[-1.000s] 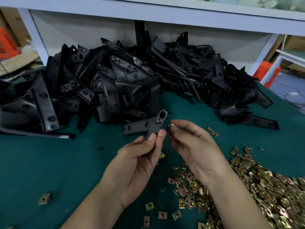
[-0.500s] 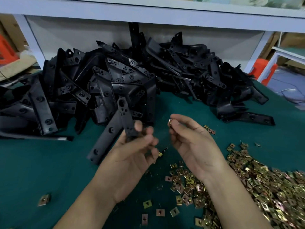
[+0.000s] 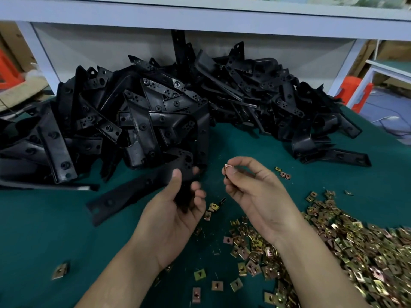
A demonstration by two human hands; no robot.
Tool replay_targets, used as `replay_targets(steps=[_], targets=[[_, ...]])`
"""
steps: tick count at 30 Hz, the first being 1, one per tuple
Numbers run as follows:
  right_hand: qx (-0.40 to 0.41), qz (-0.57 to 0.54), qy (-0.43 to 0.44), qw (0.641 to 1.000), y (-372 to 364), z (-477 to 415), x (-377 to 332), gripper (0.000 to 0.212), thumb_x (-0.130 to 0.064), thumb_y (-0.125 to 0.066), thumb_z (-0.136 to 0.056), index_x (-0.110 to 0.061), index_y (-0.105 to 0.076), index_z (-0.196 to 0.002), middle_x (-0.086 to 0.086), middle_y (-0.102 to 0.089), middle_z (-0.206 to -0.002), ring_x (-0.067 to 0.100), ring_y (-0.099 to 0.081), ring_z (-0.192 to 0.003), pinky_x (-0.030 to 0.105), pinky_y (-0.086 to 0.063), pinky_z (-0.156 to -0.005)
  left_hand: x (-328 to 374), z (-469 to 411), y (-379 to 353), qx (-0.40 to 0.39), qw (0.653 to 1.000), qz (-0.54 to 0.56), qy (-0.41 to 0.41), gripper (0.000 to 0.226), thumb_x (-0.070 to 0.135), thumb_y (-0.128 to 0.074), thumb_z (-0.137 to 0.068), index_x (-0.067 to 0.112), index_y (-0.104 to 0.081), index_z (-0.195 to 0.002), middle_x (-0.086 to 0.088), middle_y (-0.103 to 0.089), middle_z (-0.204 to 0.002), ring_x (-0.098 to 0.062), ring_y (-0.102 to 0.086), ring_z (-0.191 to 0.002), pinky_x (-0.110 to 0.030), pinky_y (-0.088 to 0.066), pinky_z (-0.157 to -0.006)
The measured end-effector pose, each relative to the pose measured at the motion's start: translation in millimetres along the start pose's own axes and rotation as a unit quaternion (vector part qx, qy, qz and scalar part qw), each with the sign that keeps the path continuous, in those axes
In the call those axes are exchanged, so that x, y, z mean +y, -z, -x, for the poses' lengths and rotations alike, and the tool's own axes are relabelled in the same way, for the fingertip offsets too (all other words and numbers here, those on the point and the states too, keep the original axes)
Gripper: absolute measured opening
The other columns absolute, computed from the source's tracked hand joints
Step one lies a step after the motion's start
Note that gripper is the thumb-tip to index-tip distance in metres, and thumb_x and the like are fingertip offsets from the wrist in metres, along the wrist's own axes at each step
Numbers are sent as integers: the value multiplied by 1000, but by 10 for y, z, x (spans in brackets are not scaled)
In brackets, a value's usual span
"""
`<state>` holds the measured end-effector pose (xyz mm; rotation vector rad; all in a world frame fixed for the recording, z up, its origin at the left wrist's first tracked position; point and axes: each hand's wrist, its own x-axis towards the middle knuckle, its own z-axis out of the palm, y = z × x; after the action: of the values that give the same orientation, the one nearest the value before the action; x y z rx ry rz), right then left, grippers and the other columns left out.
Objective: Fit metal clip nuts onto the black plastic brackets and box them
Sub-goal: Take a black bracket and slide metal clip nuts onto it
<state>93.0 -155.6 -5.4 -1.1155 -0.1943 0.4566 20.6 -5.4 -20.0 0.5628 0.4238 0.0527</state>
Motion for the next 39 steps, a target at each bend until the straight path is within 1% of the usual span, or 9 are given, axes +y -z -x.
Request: replay_targets(steps=[3, 8, 11, 15, 18, 24, 29, 35, 39], targets=[[-8, 30, 3, 1000, -4, 3, -7, 23, -6, -65, -90, -17, -78, -105, 1, -66, -91, 9, -63, -83, 20, -54, -78, 13, 23, 3, -27, 999, -24, -2, 30, 37, -67, -92, 7, -65, -97, -7, -69, -88, -19, -67, -72, -28, -59, -64], [4, 61, 7, 998, -22, 12, -4, 21, -3, -64, -91, -19, -78, -94, 1, -68, -88, 9, -65, -81, 21, -54, -77, 38, 51, 9, -53, 998, -19, 10, 31, 29, -71, -88, 2, -80, -100, -16, -73, -120, -28, -72, -107, -36, -61, -82], [-1, 49, 4, 999, -20, 15, -15, 16, -9, -73, -79, -15, -72, -94, 7, -71, -89, 13, -67, -79, 20, -54, -71, 39, 51, 16, -43, 997, -63, -18, 22, 32, -73, -83, 15, -82, -95, -6, -75, -112, -15, -69, -89, -32, -57, -82], [-16, 36, -16, 999, -17, 20, -11, 19, -17, -78, -67, -19, -77, -85, 7, -71, -88, 14, -69, -79, 20, -55, -70, 45, 59, 30, -41, 994, -92, -35, 30, 35, -71, -85, 16, -80, -107, 3, -73, -104, -9, -63, -79, -29, -47, -85], [-20, 44, -21, 999, -14, 18, 3, 17, -16, -78, -68, -22, -80, -84, 0, -71, -81, 14, -70, -77, 19, -55, -67, 48, 69, 18, -52, 994, -87, -34, 27, 31, -73, -82, 14, -80, -101, 2, -72, -99, -9, -65, -79, -26, -50, -85], [-17, 41, -17, 999, -31, 23, -6, 19, -15, -76, -73, -17, -80, -91, 5, -74, -86, 15, -72, -79, 19, -56, -69, 37, 77, -20, -42, 994, -91, -36, 28, 27, -78, -71, 15, -83, -95, 0, -74, -86, -9, -68, -70, -20, -58, -66], [-17, 47, -32, 998, -62, 20, 5, 20, -1, -59, -95, -10, -73, -104, 7, -77, -95, 11, -71, -78, 19, -55, -70, 38, 70, -14, -45, 993, -102, -41, 34, 28, -80, -66, 16, -83, -98, -1, -77, -95, -9, -72, -74, -20, -58, -63], [-14, -11, -54, 998, -82, 32, -18, 27, 3, -56, -95, -11, -78, -88, 7, -73, -84, 11, -70, -76, 19, -56, -69, 22, 55, 2, -38, 993, -101, -40, 34, 29, -82, -65, 17, -83, -97, -1, -77, -97, -10, -72, -76, -20, -57, -63], [-19, -63, -77, 995, -75, 25, -30, 20, -1, -62, -88, -11, -80, -87, 8, -72, -81, 11, -69, -72, 20, -57, -66, 7, 55, -7, -37, 994, -93, -37, 35, 28, -82, -64, 16, -83, -97, -2, -78, -96, -10, -73, -75, -21, -58, -64]])
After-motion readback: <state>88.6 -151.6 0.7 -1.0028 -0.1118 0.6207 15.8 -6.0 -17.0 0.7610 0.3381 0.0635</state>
